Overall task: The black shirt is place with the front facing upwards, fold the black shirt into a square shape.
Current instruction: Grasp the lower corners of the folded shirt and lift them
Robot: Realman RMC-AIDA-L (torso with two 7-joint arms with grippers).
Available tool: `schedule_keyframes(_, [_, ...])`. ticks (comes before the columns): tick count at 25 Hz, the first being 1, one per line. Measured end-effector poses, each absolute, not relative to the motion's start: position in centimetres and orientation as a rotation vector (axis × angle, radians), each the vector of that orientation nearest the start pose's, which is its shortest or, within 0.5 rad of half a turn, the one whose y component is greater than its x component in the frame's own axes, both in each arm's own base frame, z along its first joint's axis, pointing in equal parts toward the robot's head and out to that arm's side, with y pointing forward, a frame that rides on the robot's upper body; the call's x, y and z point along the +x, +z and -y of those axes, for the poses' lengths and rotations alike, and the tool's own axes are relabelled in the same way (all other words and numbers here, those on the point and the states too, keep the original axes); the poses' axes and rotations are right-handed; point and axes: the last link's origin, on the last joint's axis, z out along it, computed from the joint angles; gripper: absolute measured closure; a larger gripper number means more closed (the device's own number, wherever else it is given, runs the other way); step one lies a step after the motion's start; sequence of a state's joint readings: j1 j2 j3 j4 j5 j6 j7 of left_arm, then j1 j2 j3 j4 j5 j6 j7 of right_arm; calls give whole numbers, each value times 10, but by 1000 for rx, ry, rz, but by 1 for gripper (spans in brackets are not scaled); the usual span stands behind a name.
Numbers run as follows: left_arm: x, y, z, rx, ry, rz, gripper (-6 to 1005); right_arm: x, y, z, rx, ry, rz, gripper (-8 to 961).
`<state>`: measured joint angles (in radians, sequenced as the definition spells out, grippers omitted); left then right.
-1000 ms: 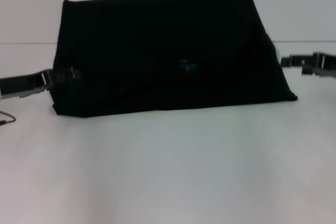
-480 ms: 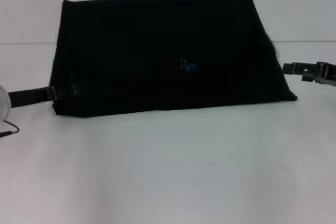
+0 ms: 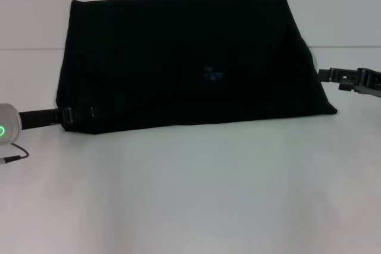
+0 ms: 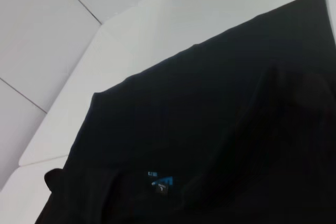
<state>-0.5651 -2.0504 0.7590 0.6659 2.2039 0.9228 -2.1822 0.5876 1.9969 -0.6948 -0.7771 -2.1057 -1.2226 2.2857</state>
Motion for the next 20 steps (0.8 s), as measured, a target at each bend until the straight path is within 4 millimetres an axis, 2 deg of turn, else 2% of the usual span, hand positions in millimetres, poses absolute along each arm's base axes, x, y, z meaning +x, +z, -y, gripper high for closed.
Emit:
schedule_keyframes(9, [-325,24,-394,-1959,-369,1445,197,284,65,-398,-2084,624,-1517,87])
schedule_keyframes(15, [-325,25,-393,-1967,-362,1439,398,284,66,-396,-2095,628,-1536,87])
schedule_keyframes(17, [-325,25,-393,-1968,-359,1439,646,284,66,-396,-2100,628,-1537,87])
schedule_keyframes(20, [-325,25,-393,-1972,-353,1437,709,283,66,-395,-2109,629,-1538,87])
